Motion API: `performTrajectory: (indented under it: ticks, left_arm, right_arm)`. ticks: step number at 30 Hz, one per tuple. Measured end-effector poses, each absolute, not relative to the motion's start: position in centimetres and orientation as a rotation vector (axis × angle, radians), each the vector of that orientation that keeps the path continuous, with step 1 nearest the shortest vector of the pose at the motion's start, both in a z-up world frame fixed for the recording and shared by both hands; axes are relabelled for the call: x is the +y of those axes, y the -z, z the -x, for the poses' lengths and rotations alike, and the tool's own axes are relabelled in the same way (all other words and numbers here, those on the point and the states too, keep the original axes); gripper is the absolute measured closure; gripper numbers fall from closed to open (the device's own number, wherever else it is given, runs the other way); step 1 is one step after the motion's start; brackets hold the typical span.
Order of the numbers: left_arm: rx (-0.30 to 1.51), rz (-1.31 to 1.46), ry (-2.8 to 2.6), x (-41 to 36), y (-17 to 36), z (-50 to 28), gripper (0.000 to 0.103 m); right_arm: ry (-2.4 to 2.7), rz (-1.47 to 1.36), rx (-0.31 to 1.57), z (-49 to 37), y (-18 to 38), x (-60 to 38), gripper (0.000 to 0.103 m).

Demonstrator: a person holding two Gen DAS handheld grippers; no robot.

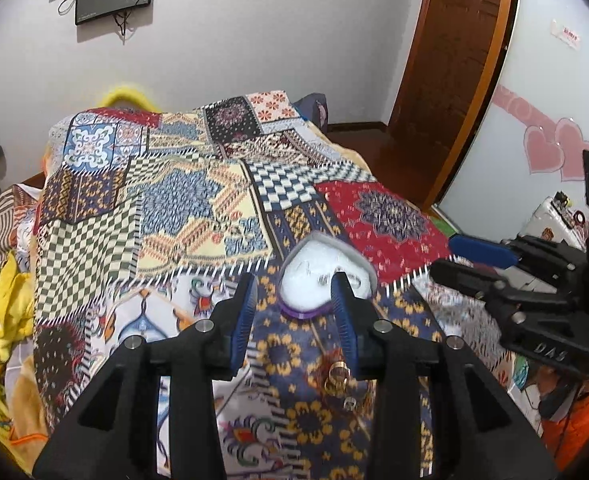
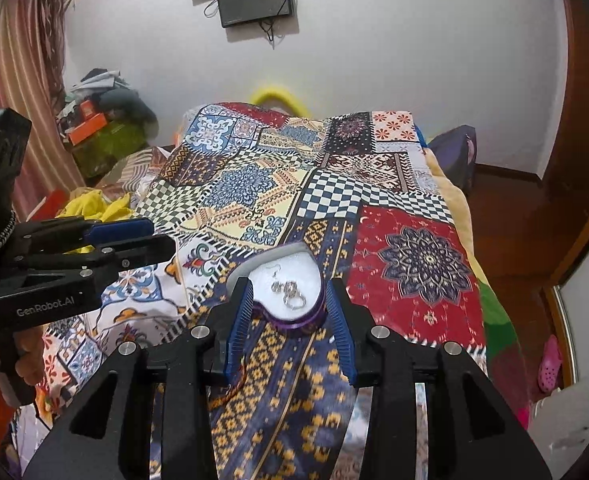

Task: Organize jewelry
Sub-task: 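Withdraw the right tool while the left tool moves to the orange beaded bracelet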

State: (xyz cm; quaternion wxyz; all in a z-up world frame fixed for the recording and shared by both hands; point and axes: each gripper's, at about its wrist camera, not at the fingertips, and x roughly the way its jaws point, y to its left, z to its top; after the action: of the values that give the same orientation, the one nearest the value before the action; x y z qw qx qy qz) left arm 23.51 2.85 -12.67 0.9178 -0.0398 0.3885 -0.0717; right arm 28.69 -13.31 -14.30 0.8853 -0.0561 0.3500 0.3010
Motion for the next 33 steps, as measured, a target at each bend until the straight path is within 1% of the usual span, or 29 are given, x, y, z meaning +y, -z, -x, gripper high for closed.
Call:
performTrajectory:
  ticks: [9, 11, 12, 14, 16, 20, 23, 26, 27, 28, 33]
  left_arm:
    - [0.91, 0.029, 0.135, 1.8, 17.4, -21.3, 0.065]
    - [0.935, 0.032, 0.138, 1.6, 18.7, -21.1, 0.067]
    - [0.945, 0.034, 0.14, 1.5, 19.2, -21.1, 0.071]
    - [0.973, 0.048, 0.152, 1.3, 20.2, -21.1, 0.074]
    - [0.999, 0.063, 0.164, 1.1, 21.1, -21.3, 0.08]
    - [1.037, 0.096, 0.186, 0.8, 22.5, -21.7, 0.084]
    - [1.039, 0.099, 0.187, 0.5, 22.8, -21.9, 0.089]
    - [1.042, 0.1, 0.184, 0.3, 23.0, -22.0, 0.096]
    - [1.042, 0.096, 0.18, 0.2, 23.0, -22.0, 0.1]
    - [1.039, 0.092, 0.175, 0.2, 23.1, -22.1, 0.101]
    - [1.01, 0.079, 0.172, -0.1, 22.3, -21.8, 0.102]
  right_arm:
    - [-0.594, 0.124, 0.763, -27.4, 16.0, -13.9, 0.068]
    - [-0.593, 0.118, 0.775, -27.1, 16.5, -14.1, 0.068]
    - [-0.591, 0.115, 0.783, -27.1, 16.8, -14.2, 0.068]
    - [-0.584, 0.117, 0.793, -26.8, 17.3, -14.3, 0.068]
    - [-0.583, 0.118, 0.804, -26.6, 17.8, -14.4, 0.068]
    - [-0.588, 0.111, 0.82, -26.4, 18.5, -14.6, 0.068]
    - [-0.588, 0.113, 0.827, -26.4, 18.9, -14.8, 0.068]
    - [-0.593, 0.108, 0.832, -26.4, 19.1, -14.9, 0.068]
    - [-0.593, 0.108, 0.833, -26.4, 19.1, -15.0, 0.068]
    - [-0.592, 0.109, 0.833, -26.4, 19.1, -15.0, 0.068]
    - [-0.603, 0.108, 0.839, -26.0, 19.2, -15.1, 0.068]
